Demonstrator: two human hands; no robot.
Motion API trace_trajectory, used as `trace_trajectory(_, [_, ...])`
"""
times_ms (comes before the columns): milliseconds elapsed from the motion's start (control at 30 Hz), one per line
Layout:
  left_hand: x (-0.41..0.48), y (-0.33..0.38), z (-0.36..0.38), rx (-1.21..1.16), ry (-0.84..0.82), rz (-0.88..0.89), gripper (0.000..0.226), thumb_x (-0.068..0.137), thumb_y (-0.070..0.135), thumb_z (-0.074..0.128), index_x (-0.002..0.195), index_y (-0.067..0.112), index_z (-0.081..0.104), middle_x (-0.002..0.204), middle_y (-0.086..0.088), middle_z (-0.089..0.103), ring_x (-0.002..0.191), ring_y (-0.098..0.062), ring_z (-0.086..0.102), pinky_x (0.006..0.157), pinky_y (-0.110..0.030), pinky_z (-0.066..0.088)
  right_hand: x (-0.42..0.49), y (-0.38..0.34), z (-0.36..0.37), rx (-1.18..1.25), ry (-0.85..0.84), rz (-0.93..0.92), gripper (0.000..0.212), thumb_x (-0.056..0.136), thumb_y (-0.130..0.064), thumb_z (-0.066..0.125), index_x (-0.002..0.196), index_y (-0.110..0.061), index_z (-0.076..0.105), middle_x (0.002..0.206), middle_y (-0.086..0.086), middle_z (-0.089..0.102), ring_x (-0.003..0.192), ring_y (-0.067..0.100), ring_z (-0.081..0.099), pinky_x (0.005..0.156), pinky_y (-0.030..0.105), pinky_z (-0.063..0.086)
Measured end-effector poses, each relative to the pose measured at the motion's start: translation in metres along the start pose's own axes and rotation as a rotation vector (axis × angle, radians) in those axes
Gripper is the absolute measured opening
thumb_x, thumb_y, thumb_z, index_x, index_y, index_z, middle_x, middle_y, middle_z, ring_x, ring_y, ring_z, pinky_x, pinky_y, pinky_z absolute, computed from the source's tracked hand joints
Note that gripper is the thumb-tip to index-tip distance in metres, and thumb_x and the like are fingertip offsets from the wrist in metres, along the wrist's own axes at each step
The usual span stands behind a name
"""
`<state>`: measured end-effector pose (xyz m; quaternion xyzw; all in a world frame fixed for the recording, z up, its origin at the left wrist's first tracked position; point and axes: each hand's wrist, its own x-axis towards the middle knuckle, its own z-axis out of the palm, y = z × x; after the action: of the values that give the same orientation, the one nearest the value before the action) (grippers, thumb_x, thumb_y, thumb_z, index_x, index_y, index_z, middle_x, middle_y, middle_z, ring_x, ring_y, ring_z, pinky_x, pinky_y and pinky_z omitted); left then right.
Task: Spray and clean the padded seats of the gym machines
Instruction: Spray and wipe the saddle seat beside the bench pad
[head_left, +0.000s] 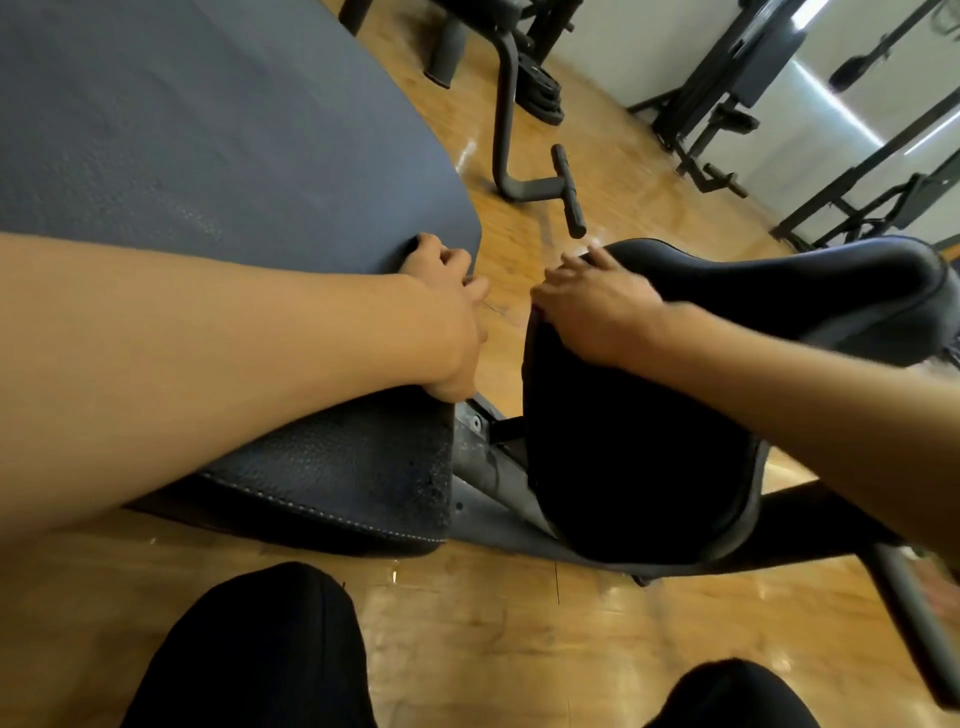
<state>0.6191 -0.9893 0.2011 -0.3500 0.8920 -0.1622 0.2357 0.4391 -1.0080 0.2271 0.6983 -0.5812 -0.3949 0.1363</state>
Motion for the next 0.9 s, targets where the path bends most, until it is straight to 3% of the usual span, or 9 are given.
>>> trace_trajectory(67, [0.001, -0.001, 0.000, 0.013, -0.004, 0.011, 0.060, 0.102, 0.059, 0.032, 0.152, 0.026, 0.036, 0.157, -0.017, 0.023, 0.140, -0.045, 0.023, 0.112, -0.058, 0.026, 0.052, 0.020, 0.001, 0.039, -0.102, 0.069, 0.033, 0.103, -0.032, 0.040, 0.133, -0.026, 0.052, 0.149, 0.008, 0.046, 0.146, 0.034, 0.028, 0.120, 0.055, 0.019])
trace_trajectory(167, [0.006, 0.000, 0.000, 0.020, -0.009, 0.022, 0.057, 0.102, 0.058, 0.033, 0.149, 0.026, 0.039, 0.154, -0.016, 0.026, 0.138, -0.042, 0.025, 0.111, -0.057, 0.026, 0.078, 0.022, 0.003, 0.095, -0.089, 0.125, 0.027, 0.100, -0.025, 0.047, 0.124, -0.017, 0.058, 0.138, 0.013, 0.054, 0.138, 0.036, 0.039, 0.116, 0.052, 0.026])
trace_trajectory(267, [0.006, -0.001, 0.001, 0.007, -0.013, 0.024, 0.058, 0.101, 0.059, 0.033, 0.148, 0.027, 0.041, 0.152, -0.015, 0.028, 0.137, -0.040, 0.026, 0.110, -0.056, 0.026, 0.040, -0.009, 0.001, 0.070, -0.058, -0.039, 0.026, 0.103, -0.025, 0.044, 0.125, -0.021, 0.058, 0.132, 0.007, 0.055, 0.127, 0.031, 0.049, 0.107, 0.045, 0.039])
trace_trajectory(400, [0.003, 0.001, 0.001, 0.007, -0.013, 0.010, 0.059, 0.100, 0.060, 0.035, 0.149, 0.027, 0.041, 0.155, -0.015, 0.027, 0.139, -0.040, 0.024, 0.112, -0.056, 0.026, -0.054, -0.063, 0.011, 0.081, 0.079, -0.288, 0.032, 0.099, -0.028, 0.048, 0.129, -0.025, 0.060, 0.133, 0.000, 0.057, 0.131, 0.021, 0.049, 0.116, 0.037, 0.030])
trace_trajectory(533, [0.003, 0.002, 0.000, -0.006, -0.015, 0.004, 0.060, 0.101, 0.060, 0.035, 0.151, 0.027, 0.036, 0.158, -0.016, 0.022, 0.141, -0.042, 0.022, 0.113, -0.058, 0.025, -0.129, -0.090, 0.019, 0.158, 0.093, -0.371, 0.044, 0.100, -0.020, 0.050, 0.144, -0.026, 0.051, 0.153, -0.001, 0.043, 0.150, 0.019, 0.025, 0.124, 0.037, -0.001])
trace_trajectory(600, [0.003, 0.003, 0.000, -0.005, -0.018, 0.001, 0.060, 0.101, 0.060, 0.035, 0.151, 0.027, 0.036, 0.158, -0.016, 0.021, 0.142, -0.042, 0.021, 0.113, -0.058, 0.025, -0.124, -0.078, 0.013, 0.138, 0.103, -0.385, 0.045, 0.099, -0.022, 0.048, 0.144, -0.030, 0.050, 0.152, -0.004, 0.045, 0.151, 0.015, 0.023, 0.124, 0.040, -0.004])
trace_trajectory(733, [0.003, 0.001, 0.000, 0.005, -0.005, 0.008, 0.059, 0.101, 0.060, 0.034, 0.150, 0.028, 0.039, 0.157, -0.016, 0.023, 0.140, -0.042, 0.023, 0.113, -0.057, 0.025, -0.030, -0.028, -0.002, 0.063, 0.078, -0.133, 0.034, 0.101, -0.029, 0.041, 0.131, -0.035, 0.055, 0.142, -0.006, 0.055, 0.148, 0.016, 0.029, 0.123, 0.047, 0.003])
trace_trajectory(833, [0.004, 0.001, 0.000, 0.013, 0.007, 0.024, 0.057, 0.102, 0.059, 0.033, 0.150, 0.028, 0.039, 0.156, -0.016, 0.024, 0.140, -0.043, 0.024, 0.111, -0.057, 0.026, 0.056, 0.017, -0.004, 0.136, -0.064, 0.114, 0.030, 0.103, -0.032, 0.044, 0.130, -0.033, 0.057, 0.148, 0.001, 0.049, 0.150, 0.028, 0.022, 0.122, 0.052, 0.004])
trace_trajectory(900, [0.005, 0.002, 0.001, 0.028, 0.001, 0.019, 0.056, 0.102, 0.058, 0.033, 0.148, 0.029, 0.040, 0.155, -0.016, 0.026, 0.139, -0.042, 0.025, 0.110, -0.056, 0.026, 0.082, 0.026, 0.000, 0.206, -0.118, 0.230, 0.031, 0.101, -0.030, 0.048, 0.130, -0.025, 0.058, 0.146, 0.007, 0.049, 0.147, 0.035, 0.028, 0.119, 0.052, 0.020])
